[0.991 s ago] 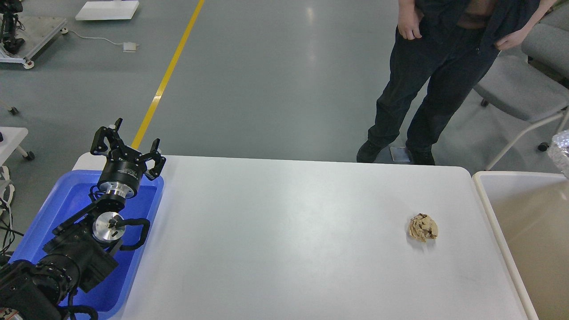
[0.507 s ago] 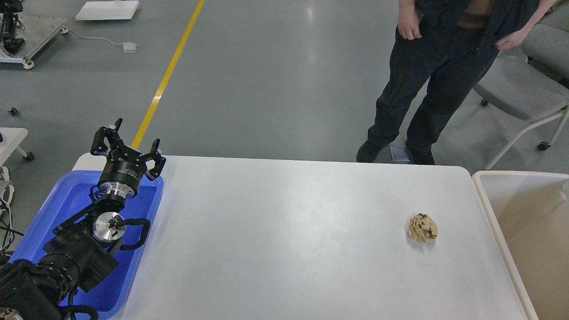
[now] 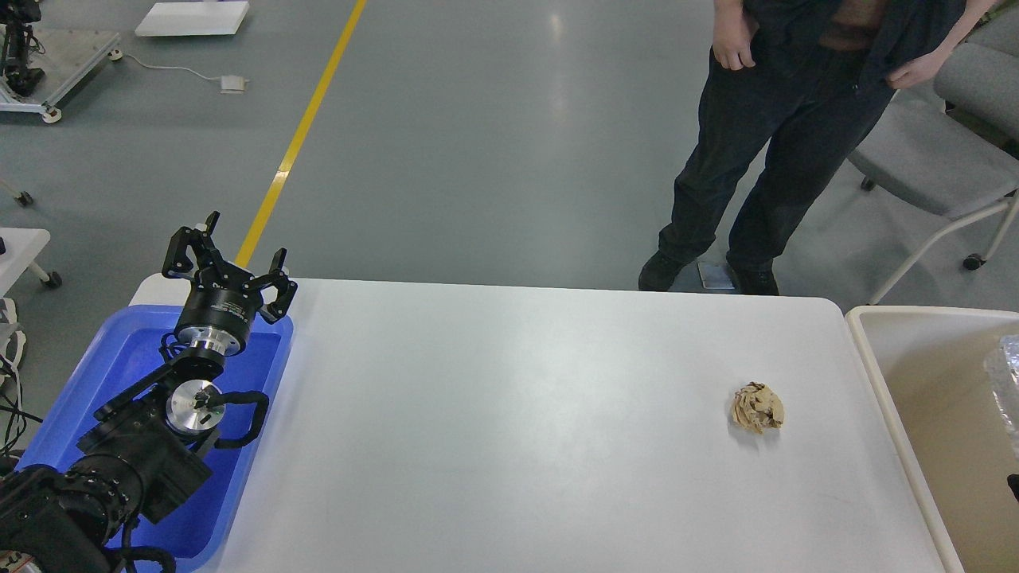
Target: Tidy desktop
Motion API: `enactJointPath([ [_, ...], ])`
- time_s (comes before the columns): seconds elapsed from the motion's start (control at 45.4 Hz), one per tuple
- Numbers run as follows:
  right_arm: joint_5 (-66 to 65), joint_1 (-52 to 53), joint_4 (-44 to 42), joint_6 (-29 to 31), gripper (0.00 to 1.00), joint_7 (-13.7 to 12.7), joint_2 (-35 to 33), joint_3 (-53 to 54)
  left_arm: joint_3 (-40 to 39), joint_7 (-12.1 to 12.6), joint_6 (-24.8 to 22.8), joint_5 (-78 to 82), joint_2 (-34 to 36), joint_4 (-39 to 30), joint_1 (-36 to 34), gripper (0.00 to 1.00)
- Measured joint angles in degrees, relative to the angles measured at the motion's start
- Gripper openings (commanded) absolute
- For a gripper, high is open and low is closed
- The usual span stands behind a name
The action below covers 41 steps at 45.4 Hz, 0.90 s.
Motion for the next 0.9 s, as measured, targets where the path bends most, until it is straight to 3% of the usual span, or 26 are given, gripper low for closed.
enactJointPath([
  [0.507,0.0,0.8,0.1,0.4,1.0,1.7,0.3,0.2,0.0,0.0,0.0,0.0,0.0,0.0,0.0,1.0],
  [0.903,0.1,9.3,0.6,0.4,1.0,2.1,0.5,0.5,0.0,0.0,0.0,0.0,0.0,0.0,0.0,1.0],
])
